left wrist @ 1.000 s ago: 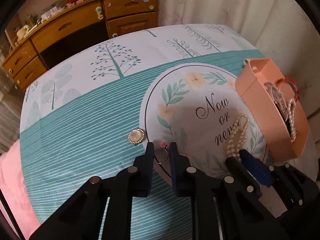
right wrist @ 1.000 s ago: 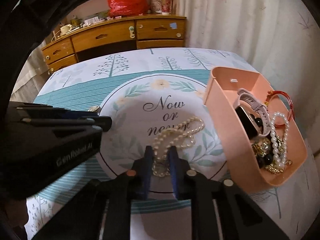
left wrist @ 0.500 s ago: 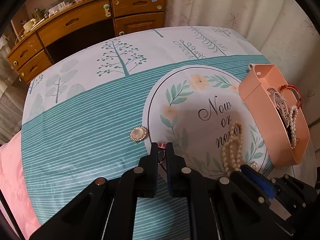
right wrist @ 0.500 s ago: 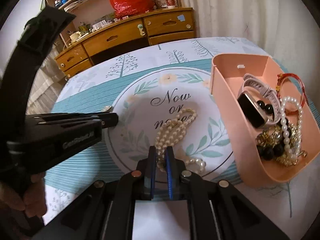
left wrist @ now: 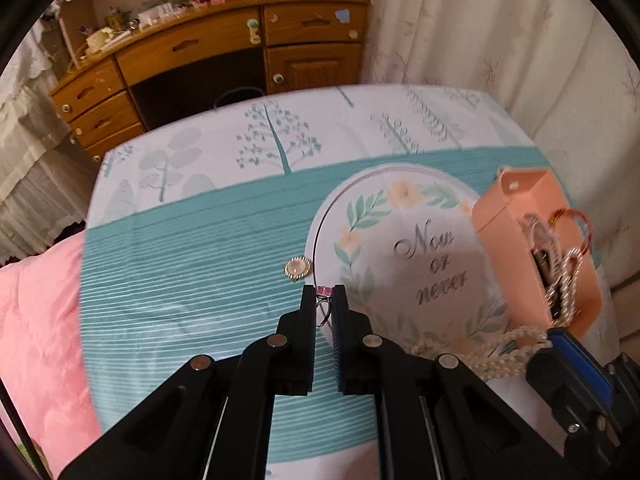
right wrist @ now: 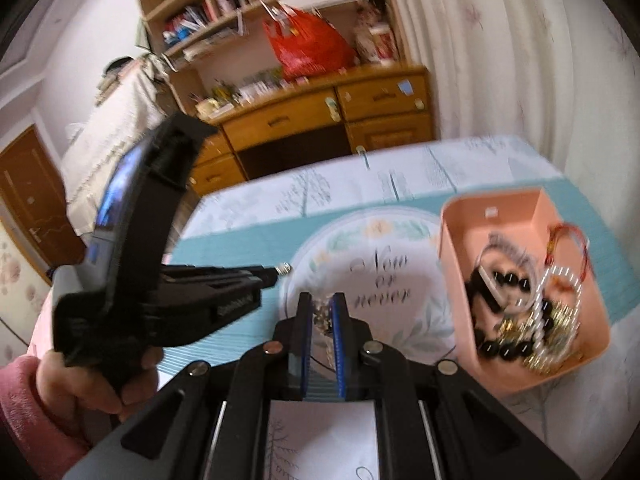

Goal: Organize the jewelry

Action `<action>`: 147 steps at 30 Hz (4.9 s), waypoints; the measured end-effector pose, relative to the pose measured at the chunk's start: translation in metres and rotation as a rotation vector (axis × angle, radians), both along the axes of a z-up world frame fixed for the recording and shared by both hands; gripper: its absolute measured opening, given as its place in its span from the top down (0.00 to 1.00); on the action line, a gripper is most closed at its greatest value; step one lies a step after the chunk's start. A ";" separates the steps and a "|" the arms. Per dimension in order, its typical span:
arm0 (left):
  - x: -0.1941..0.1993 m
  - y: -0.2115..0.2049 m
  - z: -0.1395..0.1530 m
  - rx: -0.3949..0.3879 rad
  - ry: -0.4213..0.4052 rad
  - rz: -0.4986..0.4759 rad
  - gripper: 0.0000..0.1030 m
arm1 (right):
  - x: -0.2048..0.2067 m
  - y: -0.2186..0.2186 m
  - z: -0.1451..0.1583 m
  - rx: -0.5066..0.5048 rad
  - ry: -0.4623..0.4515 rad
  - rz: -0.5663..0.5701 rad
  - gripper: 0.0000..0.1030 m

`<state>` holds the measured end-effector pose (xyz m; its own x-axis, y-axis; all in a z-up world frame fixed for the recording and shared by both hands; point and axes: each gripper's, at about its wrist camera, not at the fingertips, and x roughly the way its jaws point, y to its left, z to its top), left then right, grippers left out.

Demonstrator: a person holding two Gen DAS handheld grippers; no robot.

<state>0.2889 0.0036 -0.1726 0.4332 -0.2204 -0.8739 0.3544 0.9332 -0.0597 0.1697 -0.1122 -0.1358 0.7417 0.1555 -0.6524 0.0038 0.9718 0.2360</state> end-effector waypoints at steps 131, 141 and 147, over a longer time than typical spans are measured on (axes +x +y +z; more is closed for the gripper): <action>-0.148 -0.133 0.075 0.015 0.190 0.110 0.25 | -0.089 -0.183 -0.003 -0.024 0.500 -0.057 0.25; -0.227 -0.077 0.097 0.121 0.202 0.053 0.19 | -0.161 -0.138 -0.013 0.057 0.749 -0.127 0.08; -0.241 -0.072 0.138 0.149 0.112 0.158 0.08 | -0.159 -0.144 0.036 0.125 0.665 -0.074 0.08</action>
<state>0.0483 -0.0685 -0.0349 0.3508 -0.0231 -0.9362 0.2026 0.9779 0.0517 0.0104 -0.2566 -0.0996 0.2008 0.2240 -0.9537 0.2520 0.9289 0.2713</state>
